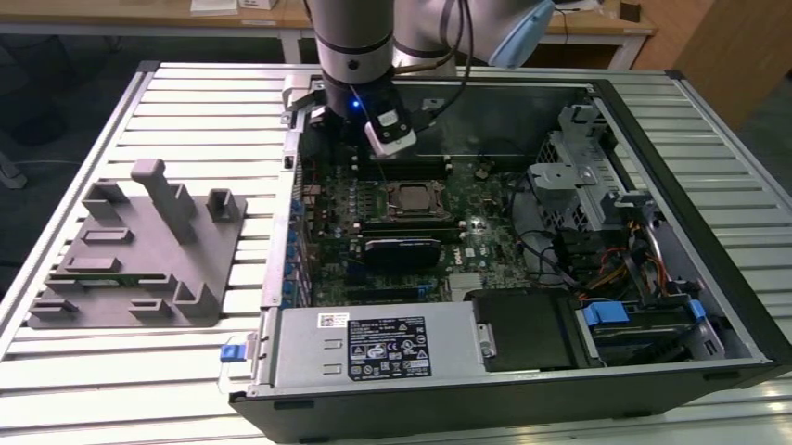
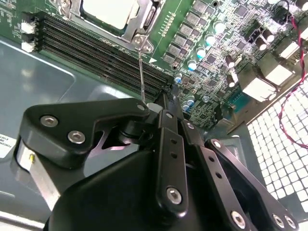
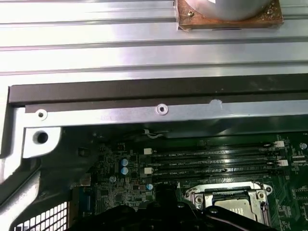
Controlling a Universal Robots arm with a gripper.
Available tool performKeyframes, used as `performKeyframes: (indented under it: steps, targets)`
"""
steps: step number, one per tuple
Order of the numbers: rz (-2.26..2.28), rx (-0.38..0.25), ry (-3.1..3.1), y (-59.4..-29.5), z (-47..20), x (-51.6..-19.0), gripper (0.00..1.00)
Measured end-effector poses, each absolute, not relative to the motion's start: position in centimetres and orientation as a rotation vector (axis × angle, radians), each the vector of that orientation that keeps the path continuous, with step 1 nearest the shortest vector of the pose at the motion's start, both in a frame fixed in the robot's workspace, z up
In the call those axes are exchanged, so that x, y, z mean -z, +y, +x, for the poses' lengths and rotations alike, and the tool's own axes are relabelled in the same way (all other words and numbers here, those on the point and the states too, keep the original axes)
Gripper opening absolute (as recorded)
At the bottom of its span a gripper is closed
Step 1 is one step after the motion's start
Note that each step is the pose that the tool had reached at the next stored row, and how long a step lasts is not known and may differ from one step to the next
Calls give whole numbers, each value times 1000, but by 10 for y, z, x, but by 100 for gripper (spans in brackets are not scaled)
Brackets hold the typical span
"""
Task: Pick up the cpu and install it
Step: 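Install the first cpu locking lever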
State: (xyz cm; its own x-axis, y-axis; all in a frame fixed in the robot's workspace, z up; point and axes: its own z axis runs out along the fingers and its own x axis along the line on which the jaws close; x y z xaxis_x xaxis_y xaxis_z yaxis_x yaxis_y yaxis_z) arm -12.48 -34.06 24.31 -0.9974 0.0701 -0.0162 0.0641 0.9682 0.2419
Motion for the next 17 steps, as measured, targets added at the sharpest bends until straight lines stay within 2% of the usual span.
performKeyframes:
  steps: [17]
  targets:
    - [106, -379, 3092, -341, -80, -243, 11]
